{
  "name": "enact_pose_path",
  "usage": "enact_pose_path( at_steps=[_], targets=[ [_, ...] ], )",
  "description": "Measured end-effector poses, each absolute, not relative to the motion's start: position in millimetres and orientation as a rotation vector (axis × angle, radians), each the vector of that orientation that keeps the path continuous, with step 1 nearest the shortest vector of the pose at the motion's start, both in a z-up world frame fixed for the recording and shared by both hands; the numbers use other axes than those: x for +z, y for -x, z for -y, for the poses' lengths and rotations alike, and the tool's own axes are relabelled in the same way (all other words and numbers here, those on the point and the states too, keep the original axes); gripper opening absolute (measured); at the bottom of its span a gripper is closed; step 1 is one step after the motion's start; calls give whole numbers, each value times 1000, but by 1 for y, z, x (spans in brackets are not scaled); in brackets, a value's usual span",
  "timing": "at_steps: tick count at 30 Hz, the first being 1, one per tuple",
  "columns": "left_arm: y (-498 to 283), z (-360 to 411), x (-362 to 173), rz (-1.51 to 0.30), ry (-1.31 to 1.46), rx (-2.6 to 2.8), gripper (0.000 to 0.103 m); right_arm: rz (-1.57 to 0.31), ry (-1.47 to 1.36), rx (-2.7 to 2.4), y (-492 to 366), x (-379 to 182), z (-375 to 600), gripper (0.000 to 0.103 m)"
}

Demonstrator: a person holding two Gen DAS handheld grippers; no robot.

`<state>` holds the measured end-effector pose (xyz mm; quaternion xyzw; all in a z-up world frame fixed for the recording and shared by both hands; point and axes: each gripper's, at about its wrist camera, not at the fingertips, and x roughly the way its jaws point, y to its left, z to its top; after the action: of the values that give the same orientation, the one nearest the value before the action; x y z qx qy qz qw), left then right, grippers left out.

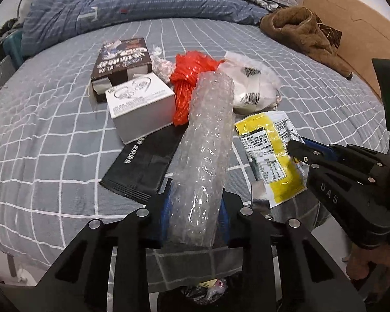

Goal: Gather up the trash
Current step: 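Grasp the bubble wrap with the left tool while the right tool grasps the yellow snack wrapper, then carry the bubble wrap and yellow wrapper in both tools over the trash bin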

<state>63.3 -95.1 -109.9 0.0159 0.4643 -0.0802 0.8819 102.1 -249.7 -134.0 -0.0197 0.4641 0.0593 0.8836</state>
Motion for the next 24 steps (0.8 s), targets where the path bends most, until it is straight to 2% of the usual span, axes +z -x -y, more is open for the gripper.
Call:
enact_pose_path(
  at_steps=[24],
  targets=[
    [-40, 76, -73, -883, -1, -114, 29, -863, -9, 120, -72, -89, 262, 6]
  ],
)
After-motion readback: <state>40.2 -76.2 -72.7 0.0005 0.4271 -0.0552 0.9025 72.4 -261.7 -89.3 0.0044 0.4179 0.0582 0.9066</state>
